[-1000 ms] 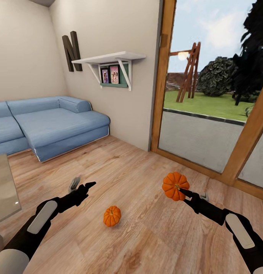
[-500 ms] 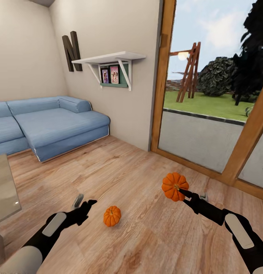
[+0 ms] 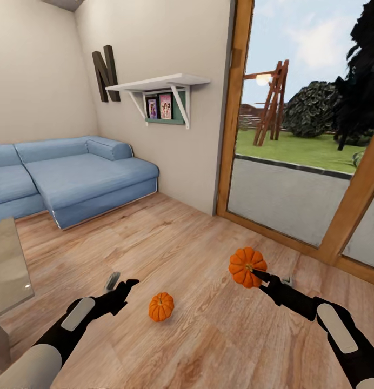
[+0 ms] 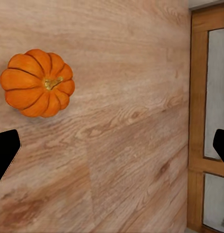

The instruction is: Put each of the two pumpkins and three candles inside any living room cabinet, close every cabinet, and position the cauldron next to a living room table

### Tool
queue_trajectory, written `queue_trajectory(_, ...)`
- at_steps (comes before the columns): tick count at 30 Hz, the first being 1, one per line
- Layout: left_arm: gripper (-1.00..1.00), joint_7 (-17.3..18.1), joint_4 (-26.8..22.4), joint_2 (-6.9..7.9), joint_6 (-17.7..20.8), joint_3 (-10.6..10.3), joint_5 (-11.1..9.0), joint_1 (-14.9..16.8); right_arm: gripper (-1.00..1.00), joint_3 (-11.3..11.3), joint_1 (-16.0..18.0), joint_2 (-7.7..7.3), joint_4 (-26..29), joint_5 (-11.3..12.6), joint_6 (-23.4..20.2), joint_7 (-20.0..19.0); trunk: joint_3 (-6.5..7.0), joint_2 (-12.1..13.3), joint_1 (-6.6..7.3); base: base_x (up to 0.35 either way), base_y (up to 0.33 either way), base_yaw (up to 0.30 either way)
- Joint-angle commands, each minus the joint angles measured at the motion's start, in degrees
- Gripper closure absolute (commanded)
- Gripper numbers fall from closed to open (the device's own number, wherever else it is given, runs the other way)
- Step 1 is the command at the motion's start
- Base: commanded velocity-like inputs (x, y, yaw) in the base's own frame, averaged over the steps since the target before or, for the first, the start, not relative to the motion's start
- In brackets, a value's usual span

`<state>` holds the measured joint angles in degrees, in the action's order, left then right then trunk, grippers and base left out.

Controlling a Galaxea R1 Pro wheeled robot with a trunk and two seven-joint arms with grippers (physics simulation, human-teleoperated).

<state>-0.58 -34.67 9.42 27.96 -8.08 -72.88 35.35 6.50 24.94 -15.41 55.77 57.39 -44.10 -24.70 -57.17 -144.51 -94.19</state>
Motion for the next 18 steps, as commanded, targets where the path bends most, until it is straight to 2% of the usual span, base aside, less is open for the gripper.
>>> queue_trajectory(1, -1.0, 0.0, -0.1, 0.06, 0.0, -0.3, -0.3, 0.1, 1.0, 0.1, 0.0, 0.05, 0.0, 0.3, -0.5, 0.4, -0.02, 0.0, 0.01, 0.0, 0.0, 0.207)
queue_trajectory(9, -1.0, 0.0, 0.2, 0.07, 0.0, -0.3, -0.3, 0.1, 1.0, 0.1, 0.0, 0.11, 0.0, 0.4, -0.5, 0.9, 0.3, 0.0, 0.01, 0.042, -0.012, 0.252)
queue_trajectory(13, -1.0, 0.1, 0.3, 0.07, 0.1, -0.3, -0.3, 0.1, 1.0, 0.1, 0.0, 0.12, 0.0, 0.4, -0.5, 1.0, 0.44, 0.0, 0.01, 0.049, -0.179, 0.243)
queue_trajectory(18, -1.0, 0.1, 0.2, 0.07, 0.1, -0.3, -0.3, 0.1, 1.0, 0.1, 0.0, 0.12, 0.1, 0.4, -0.5, 1.0, 0.5, 0.0, 0.01, 0.173, -0.218, 0.082)
